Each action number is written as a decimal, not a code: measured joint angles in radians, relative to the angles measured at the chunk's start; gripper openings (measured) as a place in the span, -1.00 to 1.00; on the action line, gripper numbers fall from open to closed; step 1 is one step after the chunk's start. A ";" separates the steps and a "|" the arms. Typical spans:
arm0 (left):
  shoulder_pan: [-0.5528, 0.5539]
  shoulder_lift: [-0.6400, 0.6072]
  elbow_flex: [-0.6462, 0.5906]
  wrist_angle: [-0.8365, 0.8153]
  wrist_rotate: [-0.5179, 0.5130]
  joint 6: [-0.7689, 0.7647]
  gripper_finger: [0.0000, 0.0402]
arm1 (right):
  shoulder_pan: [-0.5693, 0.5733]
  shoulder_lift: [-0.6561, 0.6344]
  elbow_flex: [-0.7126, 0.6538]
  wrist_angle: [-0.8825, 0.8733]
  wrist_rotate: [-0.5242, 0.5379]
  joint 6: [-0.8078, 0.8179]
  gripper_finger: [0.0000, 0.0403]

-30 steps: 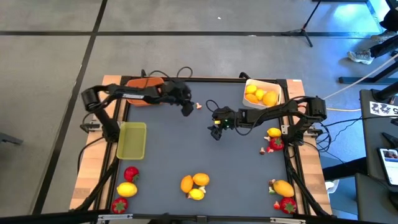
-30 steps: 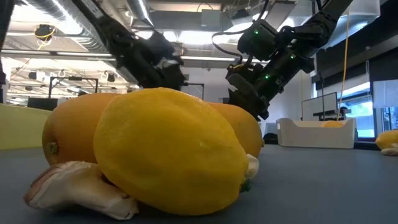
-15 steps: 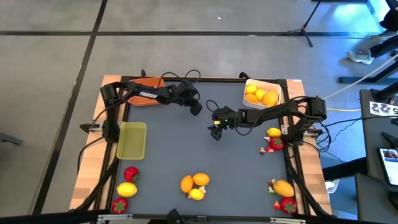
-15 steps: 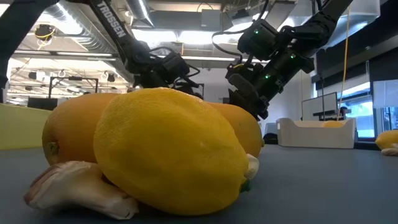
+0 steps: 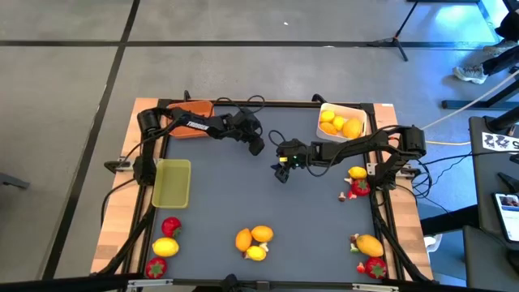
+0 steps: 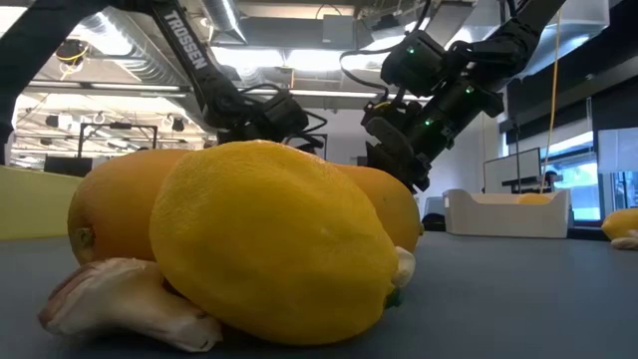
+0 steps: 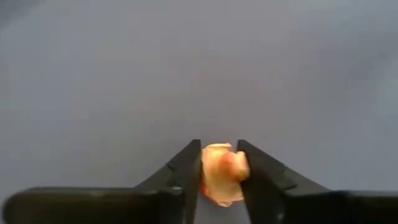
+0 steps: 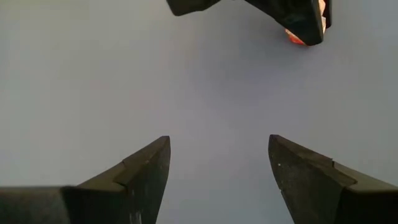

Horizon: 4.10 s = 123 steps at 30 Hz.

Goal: Sort produce into baskets
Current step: Put the red mushroom into the orange bin, then put the lemon into the white bin

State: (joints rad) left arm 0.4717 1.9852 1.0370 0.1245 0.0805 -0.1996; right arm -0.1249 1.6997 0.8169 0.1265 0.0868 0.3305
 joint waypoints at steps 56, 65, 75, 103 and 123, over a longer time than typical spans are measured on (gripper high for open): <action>0.290 -0.831 -0.384 -0.546 -0.280 0.071 -0.79 | 0.000 -0.001 0.000 0.006 0.009 -0.121 0.33; 0.290 -0.831 -0.384 -0.560 -0.279 0.074 -0.45 | 0.000 0.000 0.000 0.007 0.010 -0.119 0.33; 0.236 -0.849 -0.334 -0.584 -0.203 0.074 -0.14 | 0.001 -0.007 0.000 0.001 -0.012 -0.128 0.33; -0.421 -0.737 -0.323 -0.318 -0.101 -0.024 -0.14 | 0.297 -0.077 0.000 -0.049 -0.330 -0.095 0.33; -0.456 -0.583 -0.323 -0.263 -0.149 -0.040 -0.14 | 0.162 -0.463 0.000 -1.129 0.098 0.167 0.33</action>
State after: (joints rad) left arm 0.0153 1.4023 0.7136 -0.1383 -0.0681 -0.2399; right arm 0.0369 1.2362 0.8173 -1.0024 0.1852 0.4979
